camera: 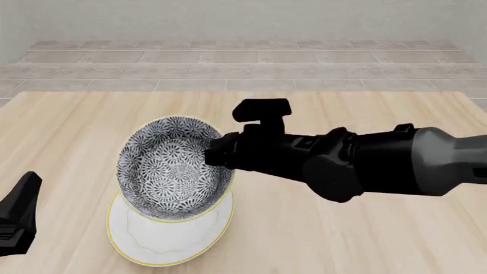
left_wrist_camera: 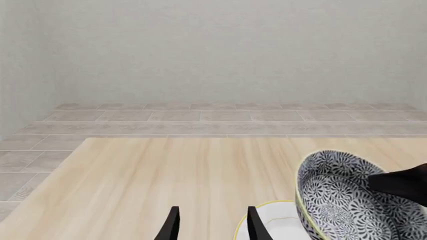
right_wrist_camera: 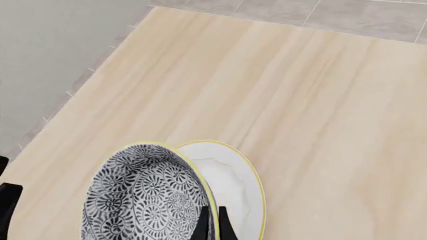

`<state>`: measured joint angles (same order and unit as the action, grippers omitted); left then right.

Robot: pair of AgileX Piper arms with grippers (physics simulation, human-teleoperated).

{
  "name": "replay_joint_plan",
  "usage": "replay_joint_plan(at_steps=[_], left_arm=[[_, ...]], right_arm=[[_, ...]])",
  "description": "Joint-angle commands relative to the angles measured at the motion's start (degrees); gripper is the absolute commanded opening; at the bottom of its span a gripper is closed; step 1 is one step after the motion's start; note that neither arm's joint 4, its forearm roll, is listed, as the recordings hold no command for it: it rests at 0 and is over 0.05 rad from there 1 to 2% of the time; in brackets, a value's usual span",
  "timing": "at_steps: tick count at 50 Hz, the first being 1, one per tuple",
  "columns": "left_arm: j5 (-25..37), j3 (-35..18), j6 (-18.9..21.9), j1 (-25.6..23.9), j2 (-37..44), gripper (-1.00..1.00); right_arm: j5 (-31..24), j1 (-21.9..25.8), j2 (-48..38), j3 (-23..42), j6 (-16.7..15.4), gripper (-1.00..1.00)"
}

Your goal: Put the bowl on the plate.

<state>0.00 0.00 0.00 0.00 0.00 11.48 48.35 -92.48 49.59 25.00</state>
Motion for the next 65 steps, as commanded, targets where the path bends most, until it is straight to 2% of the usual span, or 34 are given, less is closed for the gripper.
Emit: replay_joint_plan(at_steps=[1,51,65], left_arm=[[0.00,0.00,0.00,0.00,0.00,1.00],[0.00,0.00,0.00,0.00,0.00,1.00],[0.00,0.00,0.00,0.00,0.00,1.00]], right_arm=[[1.12,0.52,-1.56,0.64,0.86,-1.00],[4.81,1.33,-6.02,0.01,3.31,-1.00],[4.84,1.02,-6.90,0.04,2.58,-1.00]])
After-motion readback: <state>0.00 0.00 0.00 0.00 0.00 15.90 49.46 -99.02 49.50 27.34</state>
